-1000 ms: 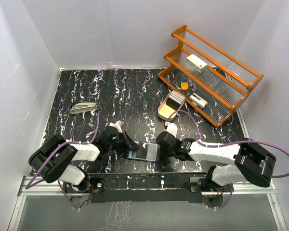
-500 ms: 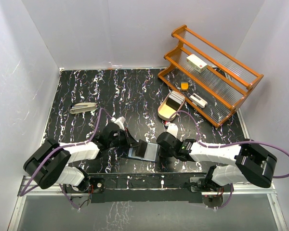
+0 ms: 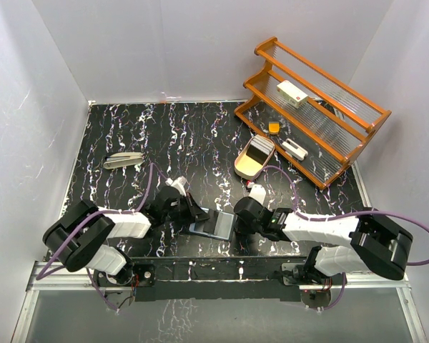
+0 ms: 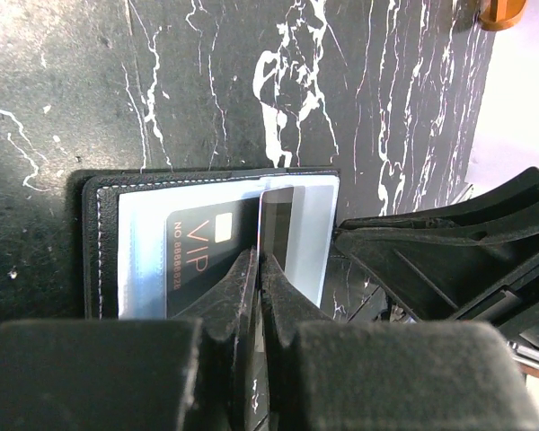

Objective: Put the credit cards into the card holder
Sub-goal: Insert the credit card into the card holder.

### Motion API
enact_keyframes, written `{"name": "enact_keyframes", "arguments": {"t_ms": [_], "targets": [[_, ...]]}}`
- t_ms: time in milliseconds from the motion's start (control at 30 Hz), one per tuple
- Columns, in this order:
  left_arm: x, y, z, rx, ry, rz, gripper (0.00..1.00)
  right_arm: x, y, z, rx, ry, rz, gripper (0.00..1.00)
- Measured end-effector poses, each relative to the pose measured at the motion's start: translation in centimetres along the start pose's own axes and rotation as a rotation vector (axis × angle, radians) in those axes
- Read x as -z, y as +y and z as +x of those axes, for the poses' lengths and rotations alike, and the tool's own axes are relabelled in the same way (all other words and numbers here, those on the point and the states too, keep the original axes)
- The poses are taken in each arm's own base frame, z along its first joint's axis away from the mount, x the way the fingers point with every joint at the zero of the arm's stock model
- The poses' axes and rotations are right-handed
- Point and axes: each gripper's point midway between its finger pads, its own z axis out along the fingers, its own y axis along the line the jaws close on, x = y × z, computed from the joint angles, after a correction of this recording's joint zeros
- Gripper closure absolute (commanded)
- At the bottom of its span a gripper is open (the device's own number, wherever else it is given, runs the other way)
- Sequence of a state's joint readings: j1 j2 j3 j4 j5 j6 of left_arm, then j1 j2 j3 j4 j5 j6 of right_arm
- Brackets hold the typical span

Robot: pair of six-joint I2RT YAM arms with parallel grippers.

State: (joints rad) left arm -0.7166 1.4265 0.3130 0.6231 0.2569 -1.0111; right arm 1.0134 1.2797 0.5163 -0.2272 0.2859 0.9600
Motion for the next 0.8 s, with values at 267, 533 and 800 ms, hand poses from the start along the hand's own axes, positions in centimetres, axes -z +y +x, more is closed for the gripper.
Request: {"name": "enact_keyframes", "arguments": {"t_ms": [267,533,800], "targets": [[-0.3,-0.3,0.2,0.012,-0.009,0.007,1.00,0.0,0.0,0.0,-0.017,-0.004,-0.001,0.91],[-0.8,-0.2,0.8,0.029,0.000,0.007,0.67,0.0,0.2,0.0,-0.013,-0.003,-0.011,0.93],[1.2,-1.1,-0.3,-0.018,-0.040,-0.050,0.56,0.3,0.4,-0.1,-0.014,-0.009,-0.036,0.93]]}}
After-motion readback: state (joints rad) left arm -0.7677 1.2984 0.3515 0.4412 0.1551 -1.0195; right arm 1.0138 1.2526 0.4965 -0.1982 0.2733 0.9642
